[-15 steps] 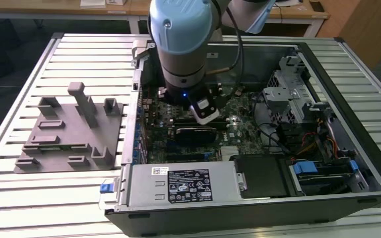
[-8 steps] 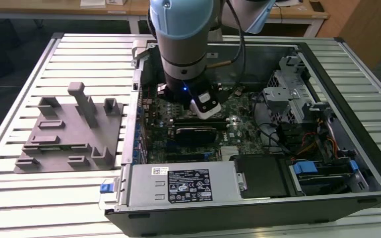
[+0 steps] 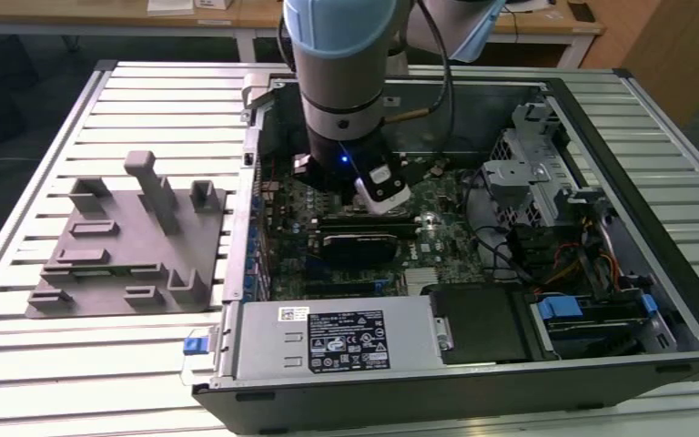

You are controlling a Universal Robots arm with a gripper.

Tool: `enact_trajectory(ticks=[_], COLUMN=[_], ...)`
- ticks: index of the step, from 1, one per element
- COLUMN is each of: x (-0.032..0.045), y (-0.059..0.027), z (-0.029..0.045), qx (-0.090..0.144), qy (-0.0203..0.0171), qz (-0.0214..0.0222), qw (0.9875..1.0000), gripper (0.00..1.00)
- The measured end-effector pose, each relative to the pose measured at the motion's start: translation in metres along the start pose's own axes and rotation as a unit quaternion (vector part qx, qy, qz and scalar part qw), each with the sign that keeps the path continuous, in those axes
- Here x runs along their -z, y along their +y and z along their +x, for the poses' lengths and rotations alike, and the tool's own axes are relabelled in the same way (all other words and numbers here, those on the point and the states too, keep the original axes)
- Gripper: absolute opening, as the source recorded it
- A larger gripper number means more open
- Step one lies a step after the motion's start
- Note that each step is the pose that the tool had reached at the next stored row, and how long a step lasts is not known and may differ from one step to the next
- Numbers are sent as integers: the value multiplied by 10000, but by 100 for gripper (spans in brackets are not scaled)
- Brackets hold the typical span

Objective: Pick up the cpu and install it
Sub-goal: 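Install the second cpu locking lever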

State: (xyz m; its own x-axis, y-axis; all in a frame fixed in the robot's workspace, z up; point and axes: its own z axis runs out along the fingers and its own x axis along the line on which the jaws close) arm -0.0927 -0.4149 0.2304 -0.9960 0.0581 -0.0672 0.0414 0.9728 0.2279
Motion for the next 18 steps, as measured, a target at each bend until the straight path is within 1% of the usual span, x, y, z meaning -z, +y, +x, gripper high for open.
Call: enact_trajectory(ticks=[3, 7, 12, 14, 16, 18], x=[-16, -37, -63, -76, -92, -112], y=[60, 133, 180, 194, 213, 245], z=[-24, -63, -179, -221, -258, -290], qx=[0, 4, 6, 7, 7, 4], qy=[-2, -3, -1, 5, 16, 37], qz=[28, 82, 118, 145, 192, 214], qw=[10000, 10000, 9999, 9999, 9998, 9998], gripper=[11, 11, 11, 11, 11, 11])
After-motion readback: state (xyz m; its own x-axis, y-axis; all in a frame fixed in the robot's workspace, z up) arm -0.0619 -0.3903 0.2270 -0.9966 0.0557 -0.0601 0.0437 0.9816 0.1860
